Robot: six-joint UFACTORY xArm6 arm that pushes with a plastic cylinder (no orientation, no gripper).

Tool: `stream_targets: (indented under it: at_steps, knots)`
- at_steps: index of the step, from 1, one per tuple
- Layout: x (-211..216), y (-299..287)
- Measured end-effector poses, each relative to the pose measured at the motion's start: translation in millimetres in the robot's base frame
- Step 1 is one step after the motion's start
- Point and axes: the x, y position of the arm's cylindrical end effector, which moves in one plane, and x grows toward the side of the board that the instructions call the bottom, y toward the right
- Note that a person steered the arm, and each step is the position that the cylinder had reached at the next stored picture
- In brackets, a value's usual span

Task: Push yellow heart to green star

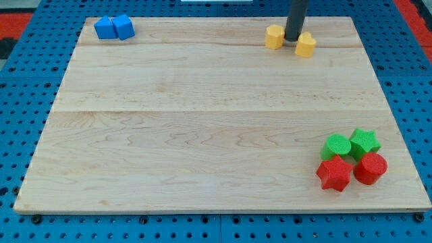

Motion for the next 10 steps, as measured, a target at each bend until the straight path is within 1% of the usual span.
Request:
stream_targets:
  at_steps: [1,3,4,5,6,7,8,10]
  knots:
    - [26.7,-0.7]
    - [-63.2,7.1]
    - [-39.8,18.8]
    - [20.2,38.9]
    - [41.5,39.5]
    - [14.3,39.6]
    - [11.6,42.5]
    - [147.9,53.0]
